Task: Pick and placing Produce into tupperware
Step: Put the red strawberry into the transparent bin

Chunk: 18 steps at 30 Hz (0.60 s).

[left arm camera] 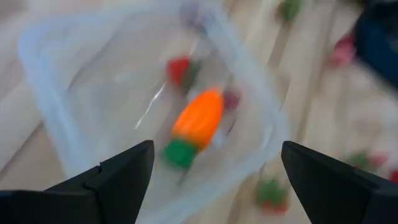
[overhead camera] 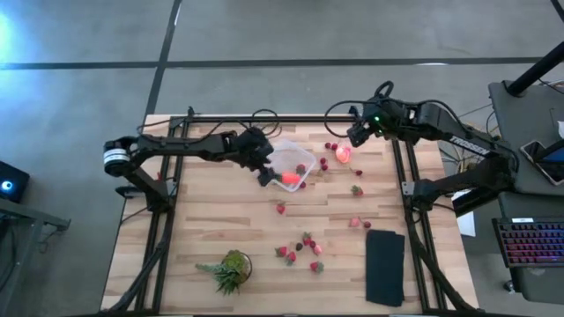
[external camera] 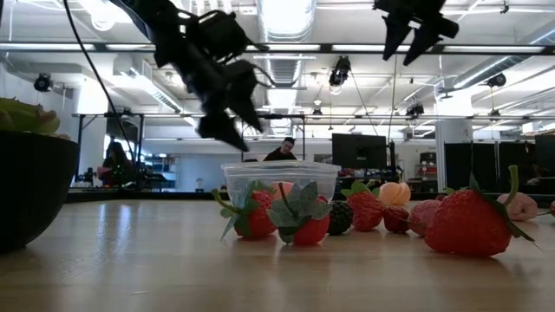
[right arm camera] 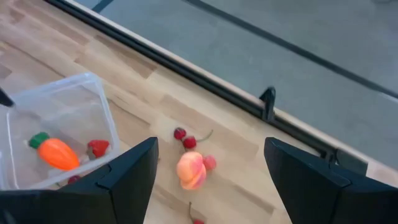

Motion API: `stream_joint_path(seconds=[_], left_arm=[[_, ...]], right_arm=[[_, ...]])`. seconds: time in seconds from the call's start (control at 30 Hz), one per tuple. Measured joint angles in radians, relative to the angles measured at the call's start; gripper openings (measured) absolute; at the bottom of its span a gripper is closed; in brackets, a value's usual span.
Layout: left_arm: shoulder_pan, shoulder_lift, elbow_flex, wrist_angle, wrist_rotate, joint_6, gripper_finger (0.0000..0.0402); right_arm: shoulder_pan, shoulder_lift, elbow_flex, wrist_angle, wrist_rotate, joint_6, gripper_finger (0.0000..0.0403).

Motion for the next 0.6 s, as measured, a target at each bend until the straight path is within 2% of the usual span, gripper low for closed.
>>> stream_joint_path(seconds=[0.07,0.17,0.27,0.43,0.6], left_arm=[[0.000,-0.017,0.000,-0.103,0.001,0.023,0.0338],[-0.001,-0.044,-0.001,-0.145,0.003,0.041,0.0338],[0.000,-0.074,-0.004,-0.133,0.001,0.046,0.0338],[0.000,-0.126,-0.004,-0.098,0.003,0.010,0.0338],[0.000,-0.168,-0.005,-0.090,0.002,-0.006,0.0338]], right_arm=[[0.000,-0.031,-0.044,0.001,-0.003,0.021,0.0286],[0.000,-0.082,-0.126,0.021,-0.022,0.048,0.0286],[-0.007,-0.144,-0.232,0.069,-0.071,0.080,0.0286],[-0.007,-0.277,-0.437,0.259,-0.178,0.148,0.0286],[-0.006,-0.386,-0.565,0.329,-0.187,0.279,0.0286]])
